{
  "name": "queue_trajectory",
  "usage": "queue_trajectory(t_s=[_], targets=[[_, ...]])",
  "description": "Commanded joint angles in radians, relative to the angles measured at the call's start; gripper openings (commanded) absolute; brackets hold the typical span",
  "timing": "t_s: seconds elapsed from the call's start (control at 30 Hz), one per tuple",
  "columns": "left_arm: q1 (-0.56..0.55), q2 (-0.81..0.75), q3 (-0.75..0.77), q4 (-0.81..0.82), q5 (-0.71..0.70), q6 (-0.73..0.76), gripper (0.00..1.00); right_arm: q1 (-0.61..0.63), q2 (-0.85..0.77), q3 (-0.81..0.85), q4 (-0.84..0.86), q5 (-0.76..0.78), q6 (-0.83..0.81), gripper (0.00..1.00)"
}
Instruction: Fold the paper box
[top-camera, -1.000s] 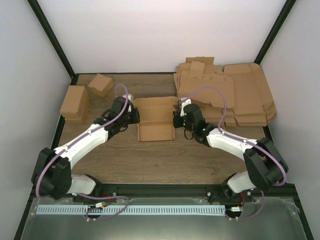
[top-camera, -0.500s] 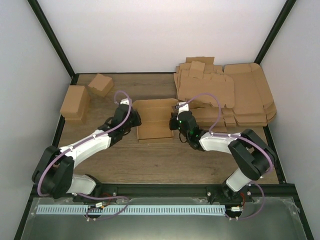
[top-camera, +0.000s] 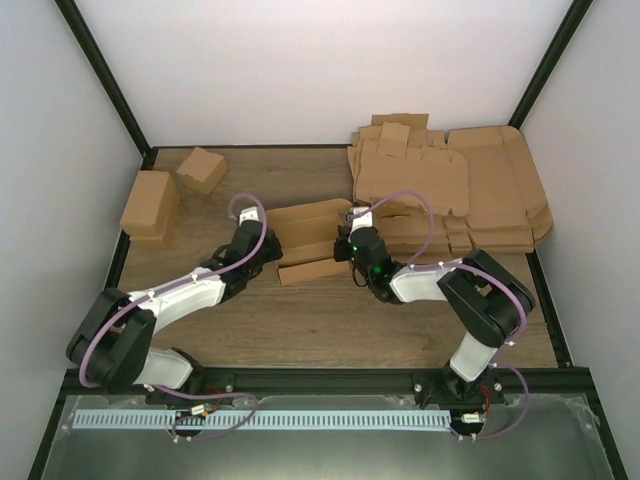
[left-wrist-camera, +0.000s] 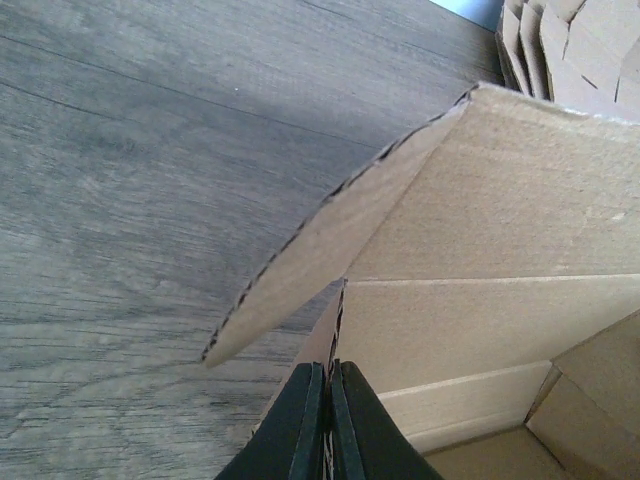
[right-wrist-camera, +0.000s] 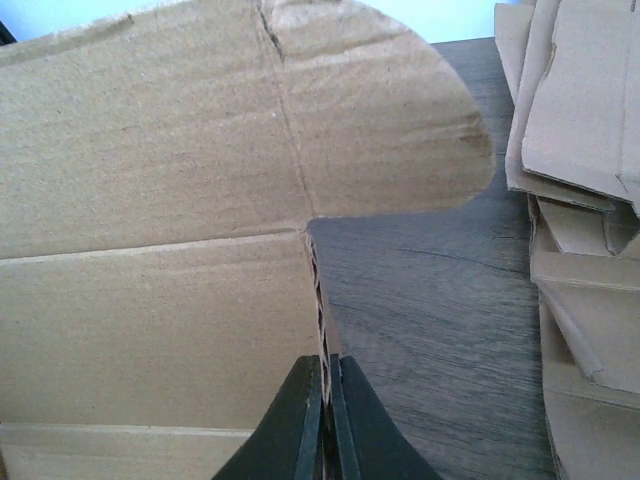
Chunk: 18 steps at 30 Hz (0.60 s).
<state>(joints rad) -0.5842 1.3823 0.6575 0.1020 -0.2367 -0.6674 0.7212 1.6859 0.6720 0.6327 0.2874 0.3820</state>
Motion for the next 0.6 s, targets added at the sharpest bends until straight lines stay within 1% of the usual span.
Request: queue_trajectory(t_s=[0.0, 0.17, 0.33, 0.47, 0.57], targets=[[-0.011, -0.010, -0.023, 0.029, 0.014, -0.008, 0.04, 0.024, 0.003, -0.006, -0.016, 0.014, -0.003, 0.01], [-0.012, -0.048, -0.038, 0.010, 0.023, 0.032, 0.04, 0.024, -0.050, -0.001, -0.124, 0.000, -0.044, 0.03], [-0.022, -0.089, -0.091, 0.030, 0.027, 0.037, 0.04, 0.023, -0.115, -0.011, -0.232, -0.070, -0.077, 0.04], [-0.043, -0.114, -0.130, 0.049, 0.027, -0.013, 0.04, 0.022, -0.159, -0.040, -0.256, -0.104, -0.056, 0.05], [-0.047, -0.116, -0.118, 0.046, 0.049, -0.076, 0.04, 0.024, -0.168, -0.047, -0.256, -0.117, -0.040, 0.08]])
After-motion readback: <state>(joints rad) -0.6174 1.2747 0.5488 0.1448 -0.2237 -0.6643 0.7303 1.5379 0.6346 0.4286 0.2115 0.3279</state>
